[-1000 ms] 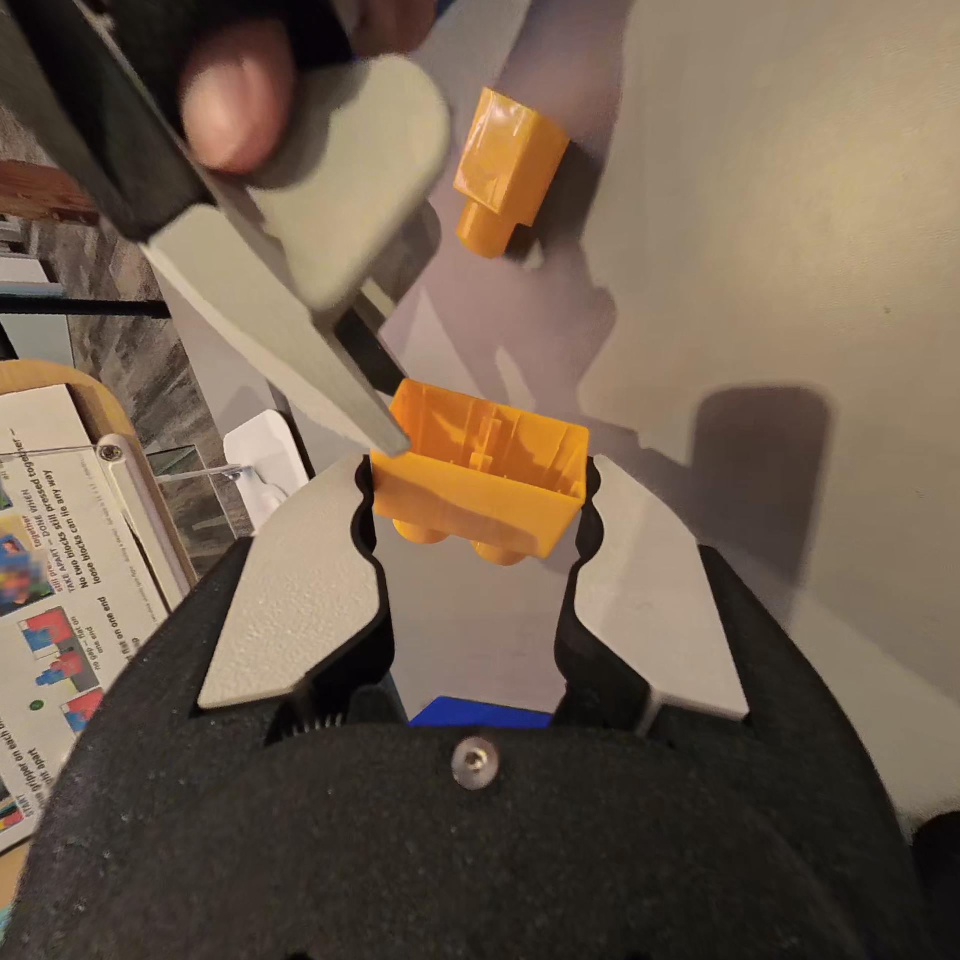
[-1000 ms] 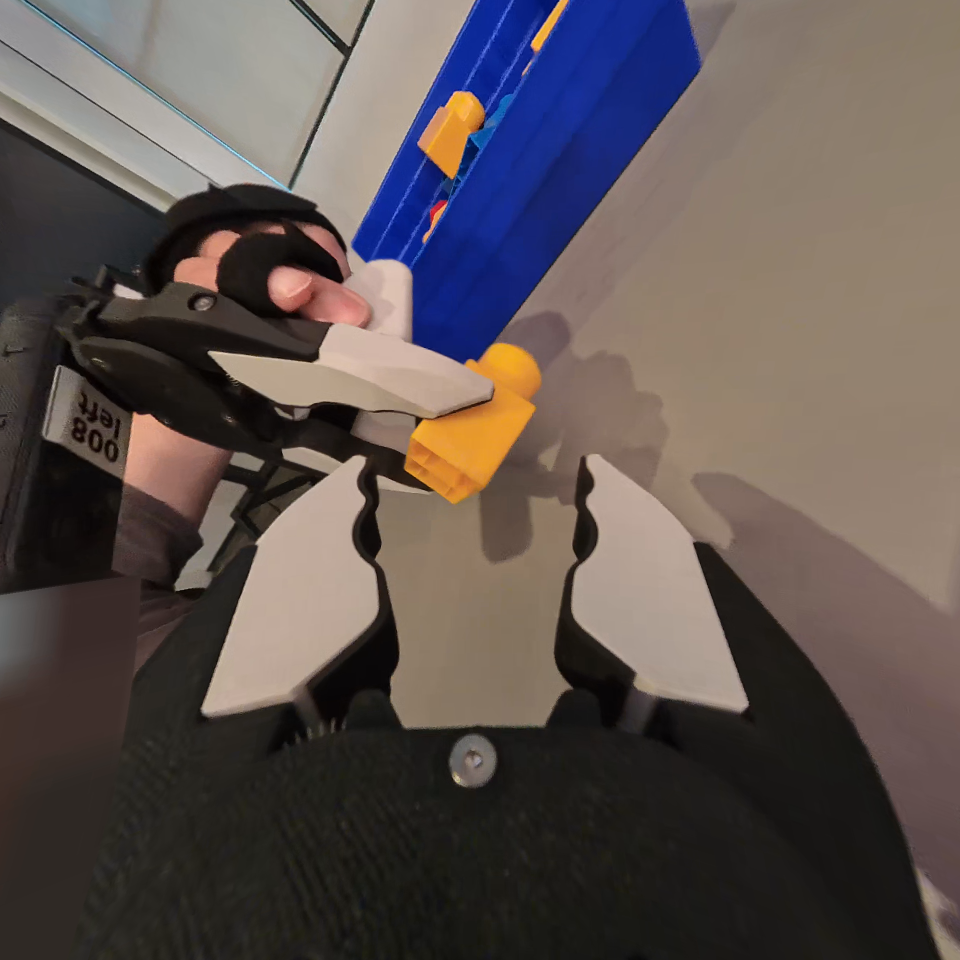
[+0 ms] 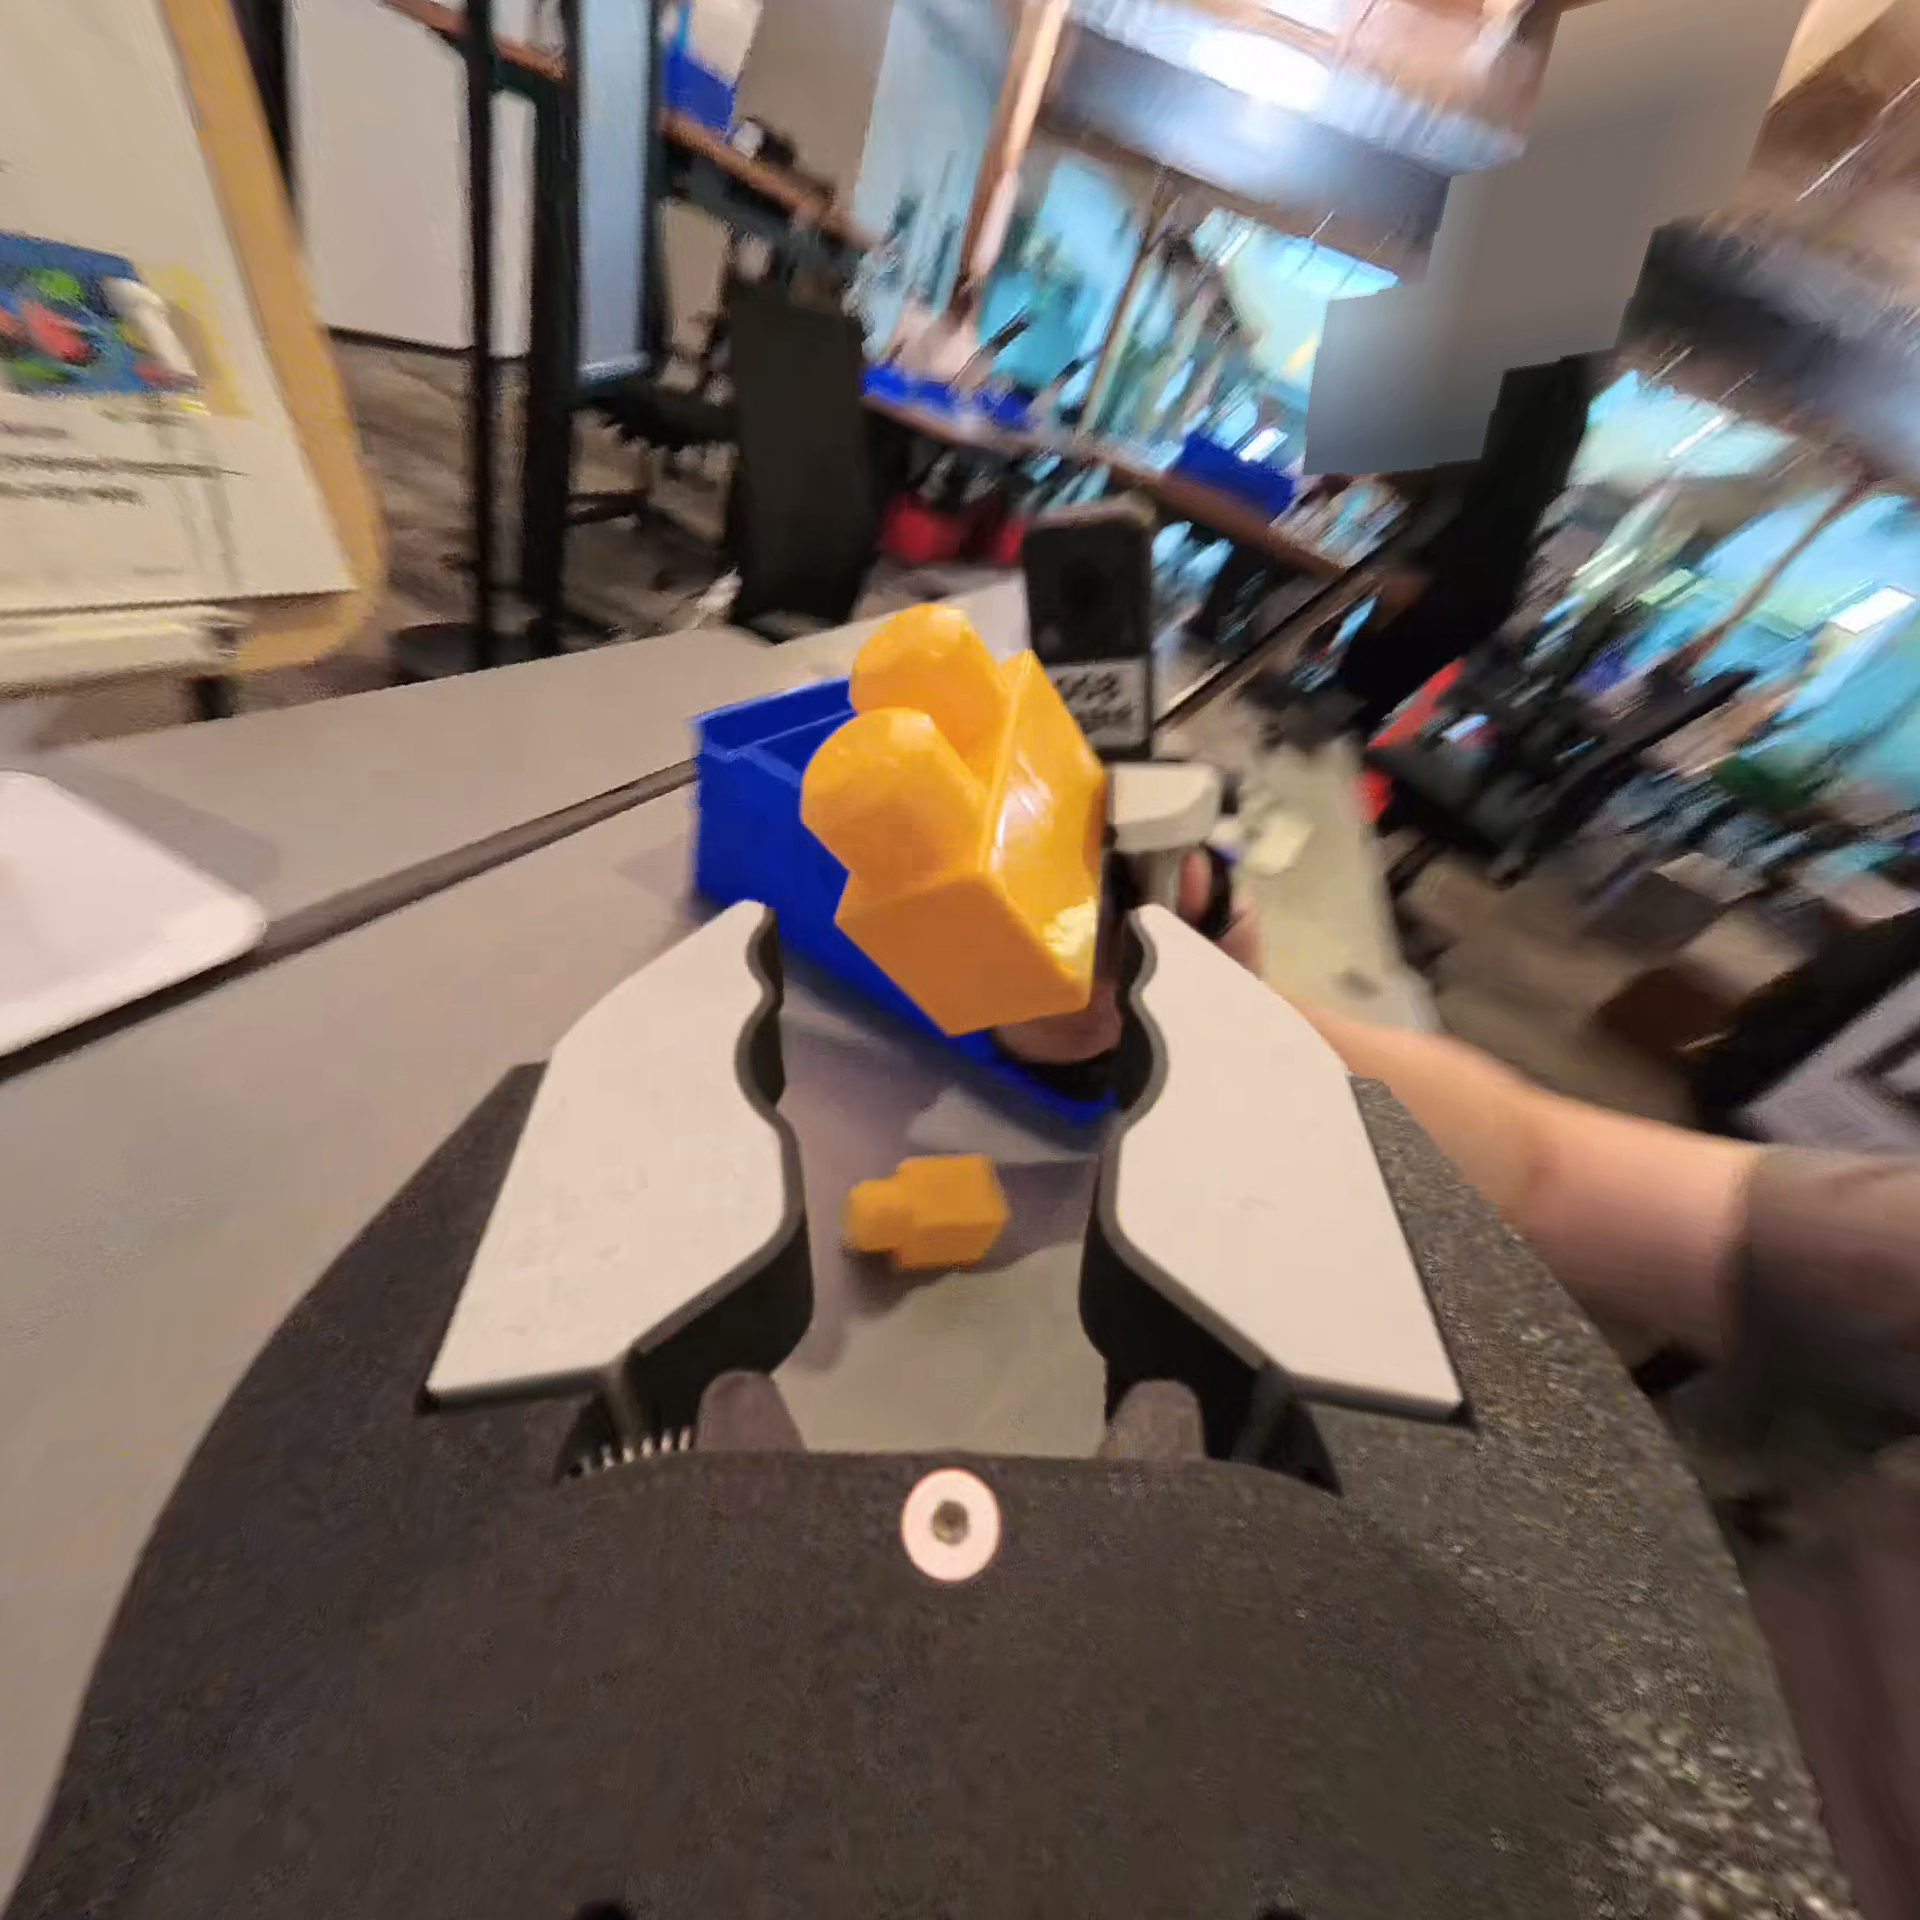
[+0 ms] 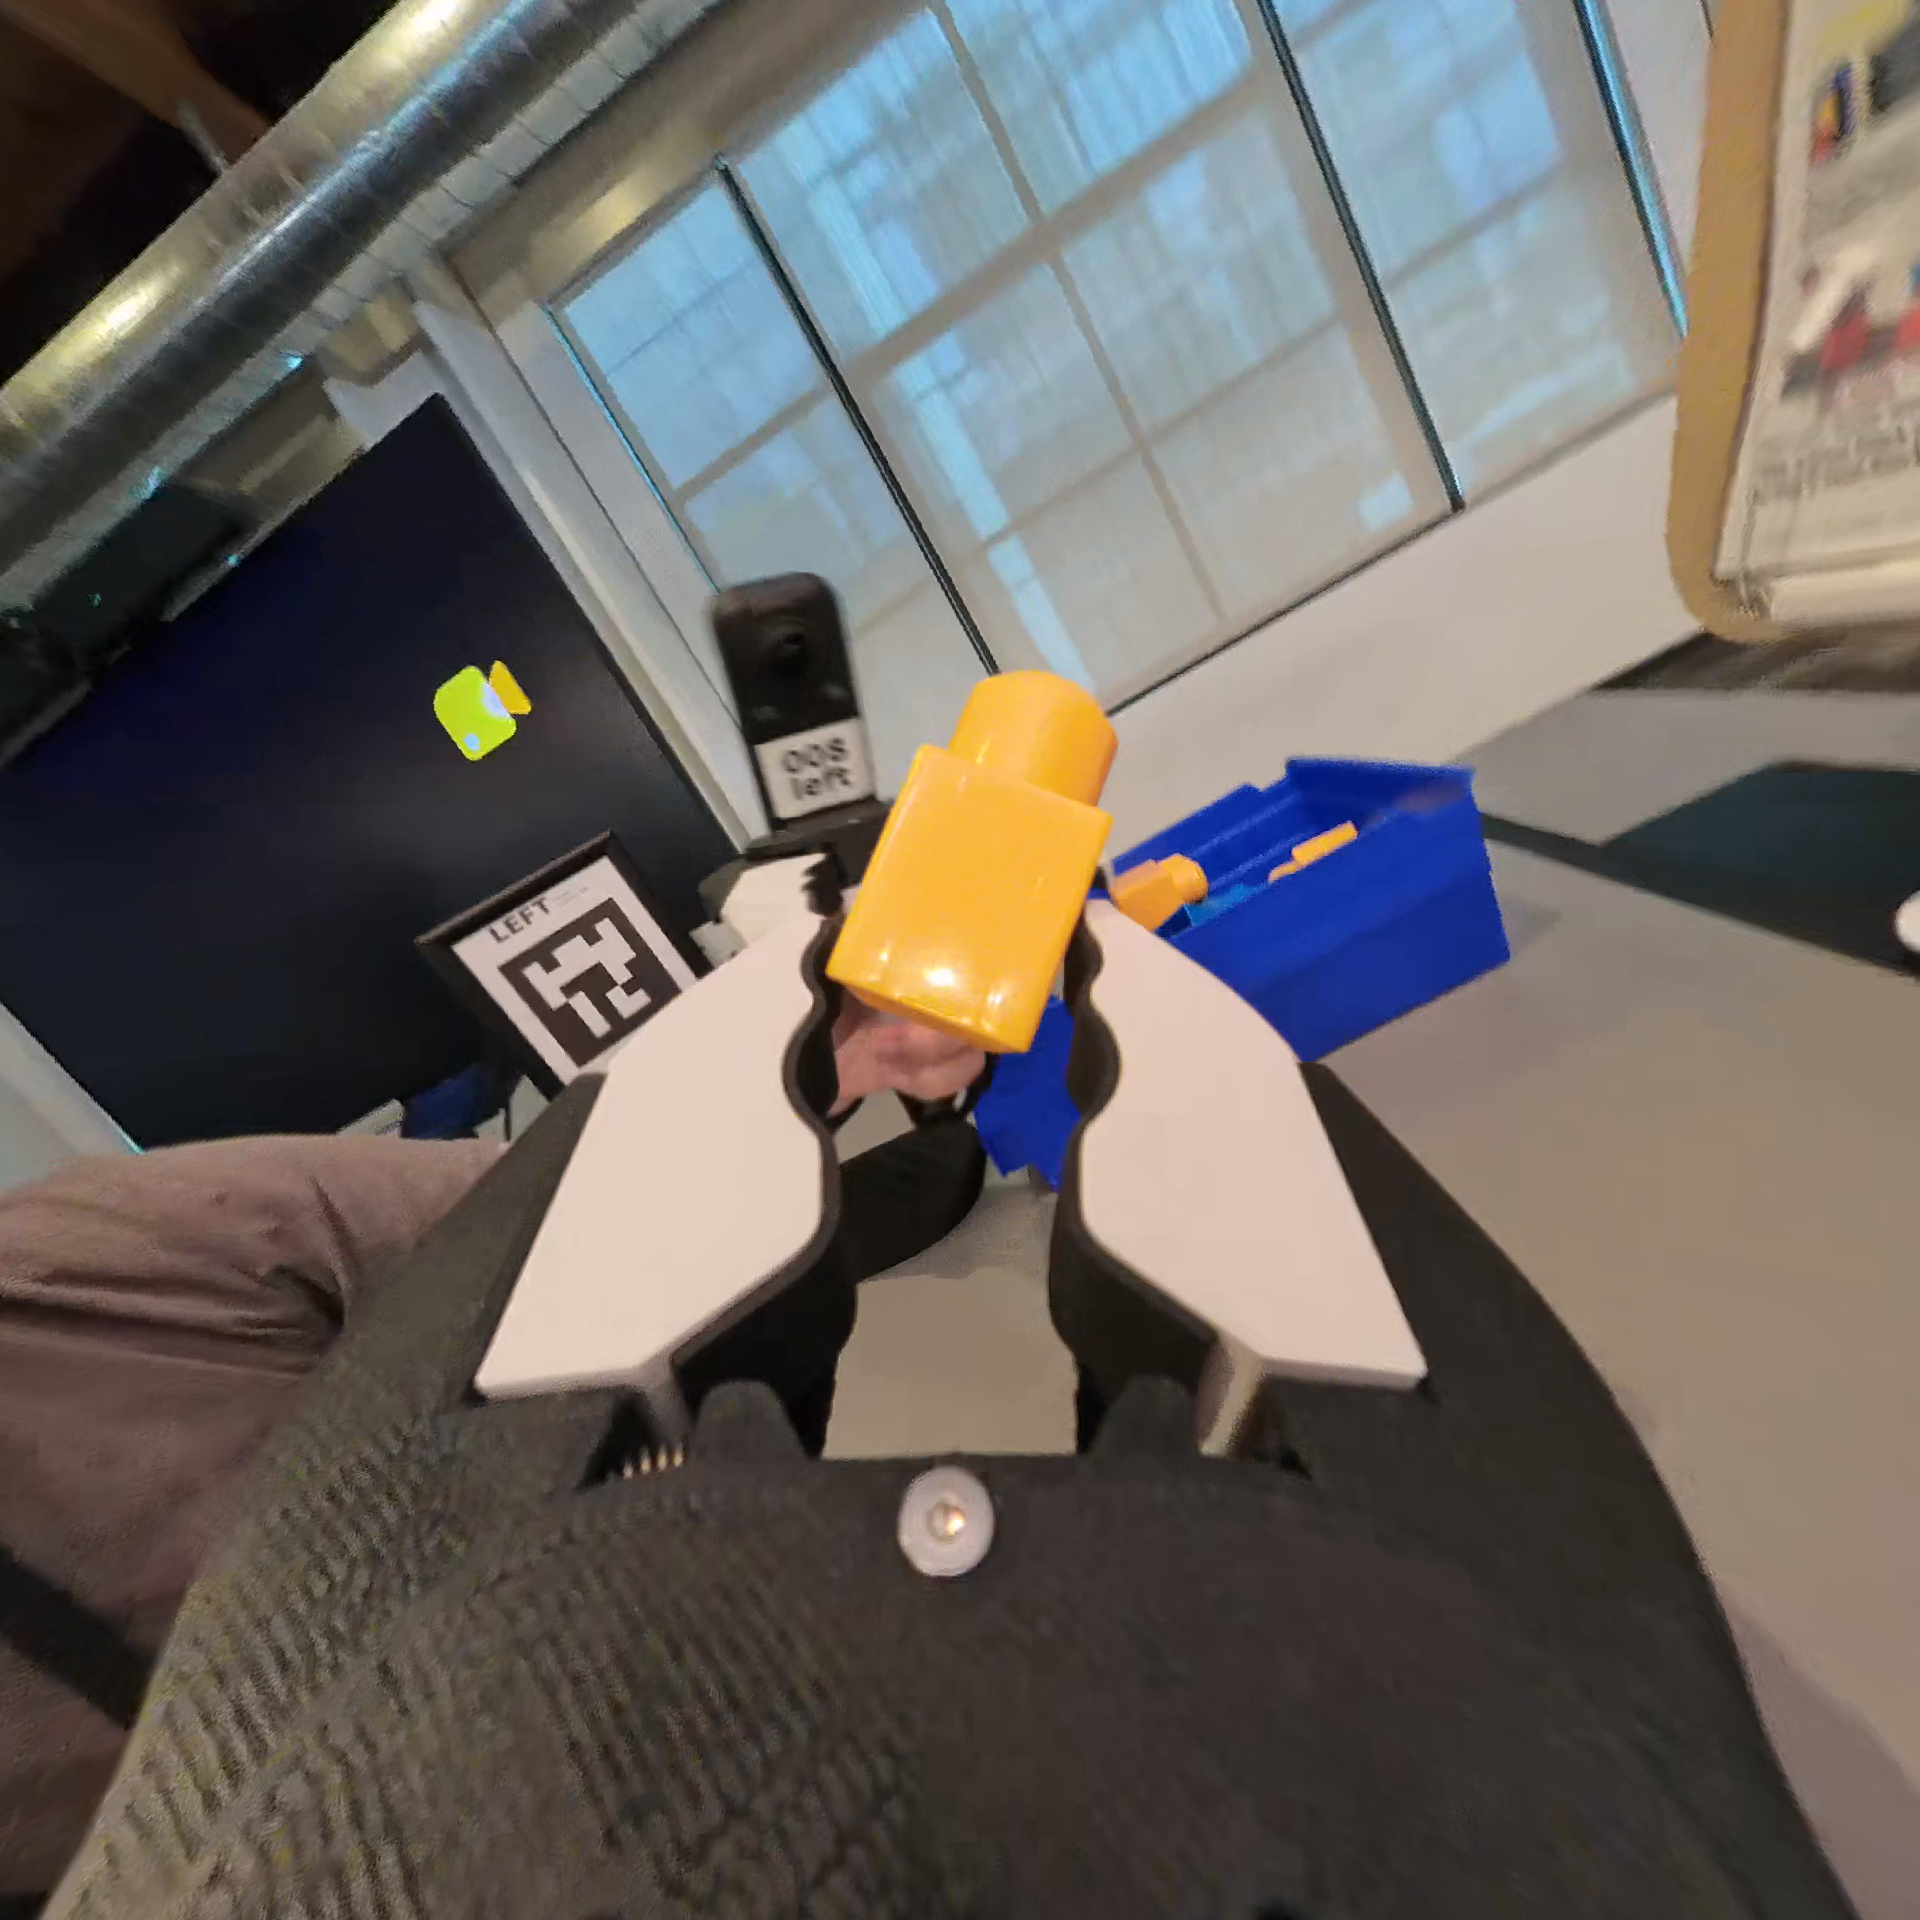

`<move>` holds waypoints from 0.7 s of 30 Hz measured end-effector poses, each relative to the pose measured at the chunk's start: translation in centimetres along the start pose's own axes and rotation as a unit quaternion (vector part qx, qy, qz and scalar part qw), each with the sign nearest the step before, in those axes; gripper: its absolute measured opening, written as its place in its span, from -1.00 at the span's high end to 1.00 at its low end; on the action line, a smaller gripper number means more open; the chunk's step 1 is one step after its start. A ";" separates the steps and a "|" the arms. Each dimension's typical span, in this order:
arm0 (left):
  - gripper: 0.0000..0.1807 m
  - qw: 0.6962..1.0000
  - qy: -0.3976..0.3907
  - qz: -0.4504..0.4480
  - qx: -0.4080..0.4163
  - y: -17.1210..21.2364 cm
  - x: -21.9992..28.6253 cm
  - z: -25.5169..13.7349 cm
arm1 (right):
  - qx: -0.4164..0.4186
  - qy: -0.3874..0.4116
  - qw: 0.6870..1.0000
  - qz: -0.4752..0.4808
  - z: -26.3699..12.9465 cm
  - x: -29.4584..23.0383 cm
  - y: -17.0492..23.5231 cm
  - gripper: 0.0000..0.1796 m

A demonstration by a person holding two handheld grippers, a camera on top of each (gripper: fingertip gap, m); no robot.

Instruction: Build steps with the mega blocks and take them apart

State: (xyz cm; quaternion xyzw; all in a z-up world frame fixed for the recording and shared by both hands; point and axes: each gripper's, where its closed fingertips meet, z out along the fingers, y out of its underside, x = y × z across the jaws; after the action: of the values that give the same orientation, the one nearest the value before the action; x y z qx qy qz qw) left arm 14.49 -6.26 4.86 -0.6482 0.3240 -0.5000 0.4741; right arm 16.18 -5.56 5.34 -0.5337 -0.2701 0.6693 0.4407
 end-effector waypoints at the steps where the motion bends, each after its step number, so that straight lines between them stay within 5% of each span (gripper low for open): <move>1: 0.33 0.999 0.034 -0.035 0.023 -0.3 0.6 0.1 | 0.002 -0.010 1.000 -0.019 0.1 -0.6 0.0 0.53; 10: 0.58 0.991 0.128 -0.046 0.001 1.2 2.0 0.3 | -0.052 -0.025 0.991 -0.124 0.9 -2.2 1.5 0.55; 21: 0.58 0.976 0.071 0.170 -0.119 3.5 3.7 -1.4 | -0.215 0.096 0.961 -0.145 0.6 -3.4 2.0 0.39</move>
State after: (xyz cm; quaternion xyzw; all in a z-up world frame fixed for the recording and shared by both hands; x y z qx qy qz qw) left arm 14.45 -11.14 2.89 -0.5986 0.5194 -0.4144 0.4475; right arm 15.17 -9.45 5.46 -0.6327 -0.4388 0.4701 0.4314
